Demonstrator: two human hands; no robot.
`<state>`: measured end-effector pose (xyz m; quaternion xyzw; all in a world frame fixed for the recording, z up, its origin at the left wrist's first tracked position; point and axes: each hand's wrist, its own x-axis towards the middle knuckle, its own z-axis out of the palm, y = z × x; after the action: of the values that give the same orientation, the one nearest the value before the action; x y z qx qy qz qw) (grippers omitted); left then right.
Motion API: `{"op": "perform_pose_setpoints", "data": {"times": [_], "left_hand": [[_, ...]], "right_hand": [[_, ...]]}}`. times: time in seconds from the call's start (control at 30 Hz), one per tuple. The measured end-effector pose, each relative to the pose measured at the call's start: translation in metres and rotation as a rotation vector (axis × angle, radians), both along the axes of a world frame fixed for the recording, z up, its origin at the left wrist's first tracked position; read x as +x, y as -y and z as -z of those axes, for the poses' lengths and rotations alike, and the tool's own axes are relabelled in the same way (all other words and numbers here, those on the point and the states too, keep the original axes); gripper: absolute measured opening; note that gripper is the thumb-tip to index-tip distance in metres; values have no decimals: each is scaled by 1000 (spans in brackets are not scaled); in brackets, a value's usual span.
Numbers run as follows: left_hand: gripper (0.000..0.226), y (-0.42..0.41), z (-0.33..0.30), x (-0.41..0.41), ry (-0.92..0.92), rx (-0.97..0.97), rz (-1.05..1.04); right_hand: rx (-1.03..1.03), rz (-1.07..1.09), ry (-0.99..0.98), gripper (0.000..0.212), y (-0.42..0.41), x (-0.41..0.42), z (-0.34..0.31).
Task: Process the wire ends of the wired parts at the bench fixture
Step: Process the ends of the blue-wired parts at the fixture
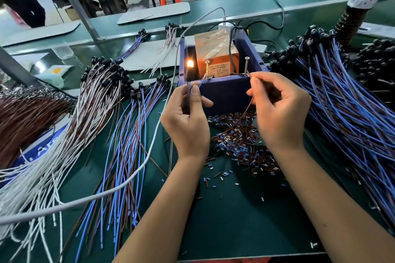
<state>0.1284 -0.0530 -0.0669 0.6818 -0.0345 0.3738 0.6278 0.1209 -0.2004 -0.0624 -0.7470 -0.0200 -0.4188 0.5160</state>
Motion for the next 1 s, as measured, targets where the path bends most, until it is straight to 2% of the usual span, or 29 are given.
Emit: {"op": "perform_pose_setpoints", "data": {"times": [0.4,0.63,0.83,1.0], "left_hand": [[17,0,-1,-4,-30,-6,-22],[17,8,-10,-17,-4,-72,-78],[21,64,-45,-32,-163,-4,206],[29,107,-84,-18,-328,65,370]], "right_hand": [[-2,-2,7,17,1,1,2],[98,10,7,9,5,-4,0],[142,109,-20,11,23,-12,-9],[60,417,-29,22,74,-28,-27]]}}
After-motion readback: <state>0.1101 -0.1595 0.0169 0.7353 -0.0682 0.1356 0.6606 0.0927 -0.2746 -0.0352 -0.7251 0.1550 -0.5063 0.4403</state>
